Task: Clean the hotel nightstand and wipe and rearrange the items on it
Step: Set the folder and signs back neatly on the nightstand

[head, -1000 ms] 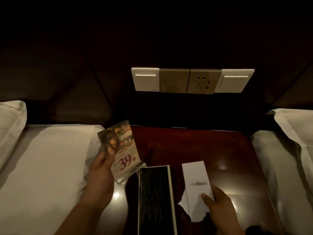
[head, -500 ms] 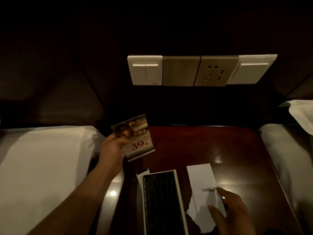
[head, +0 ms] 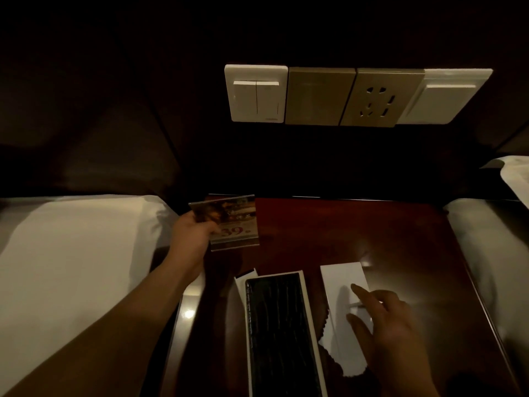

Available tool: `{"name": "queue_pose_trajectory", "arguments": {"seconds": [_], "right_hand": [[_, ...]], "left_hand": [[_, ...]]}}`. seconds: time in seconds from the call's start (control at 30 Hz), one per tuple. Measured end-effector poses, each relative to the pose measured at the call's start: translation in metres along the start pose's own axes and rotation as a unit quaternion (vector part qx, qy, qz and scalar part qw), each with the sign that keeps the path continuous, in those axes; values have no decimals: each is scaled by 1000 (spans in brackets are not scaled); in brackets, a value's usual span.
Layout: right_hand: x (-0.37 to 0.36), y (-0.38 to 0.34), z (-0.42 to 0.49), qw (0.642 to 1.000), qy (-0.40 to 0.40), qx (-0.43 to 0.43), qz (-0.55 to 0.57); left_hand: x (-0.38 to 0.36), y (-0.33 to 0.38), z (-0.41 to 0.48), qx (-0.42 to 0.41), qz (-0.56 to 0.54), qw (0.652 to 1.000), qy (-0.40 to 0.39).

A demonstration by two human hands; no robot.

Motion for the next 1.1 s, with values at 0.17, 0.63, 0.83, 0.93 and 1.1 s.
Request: {"name": "queue_pose_trajectory", "arguments": {"seconds": [0.17,0.63,0.83,0.93,1.1], "right_hand": [[-3,3,10,996,30,58,-55],[15,25,80,1000,19,-6,-3],[4,-2,107,995,28,-50,83],[3,-14,117,980,28,-75,183],[15,-12,119,846,-22,-135,515]], "left_hand": [[7,2,-9,-49,61,997,30],[4,-65,-96,-241,566,788,28],[4,-67,-92,-253,576,776,35],[6,-71,-90,-260,576,774,40],[8,-76,-88,-258,587,766,36]]}}
Point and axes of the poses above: each hand's wrist, its own z-axis towards the middle knuckle, its own x-axis out of the back of the hand, y = z × x, the point moved 4 cm from there along z, towards the middle knuckle, and after that the axes turned 2 degrees about -x, right-handed, at the moved point
